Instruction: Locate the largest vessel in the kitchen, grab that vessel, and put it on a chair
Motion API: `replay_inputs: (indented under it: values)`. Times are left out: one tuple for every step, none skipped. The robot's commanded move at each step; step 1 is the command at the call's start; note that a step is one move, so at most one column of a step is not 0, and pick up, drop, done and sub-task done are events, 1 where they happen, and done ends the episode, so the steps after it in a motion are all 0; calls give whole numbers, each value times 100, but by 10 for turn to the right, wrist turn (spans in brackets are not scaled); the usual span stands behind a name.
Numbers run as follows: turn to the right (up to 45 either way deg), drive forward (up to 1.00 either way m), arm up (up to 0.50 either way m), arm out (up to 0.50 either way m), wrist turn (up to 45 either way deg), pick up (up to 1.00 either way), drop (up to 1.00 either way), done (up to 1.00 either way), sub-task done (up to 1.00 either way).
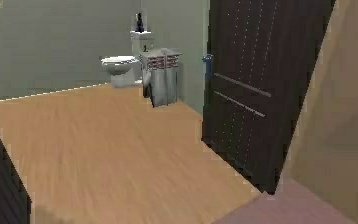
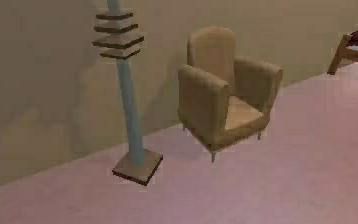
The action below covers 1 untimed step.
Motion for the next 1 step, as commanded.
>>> replay_inputs:
  values:
    - [450,0,0,0,0,0,0,0,0]
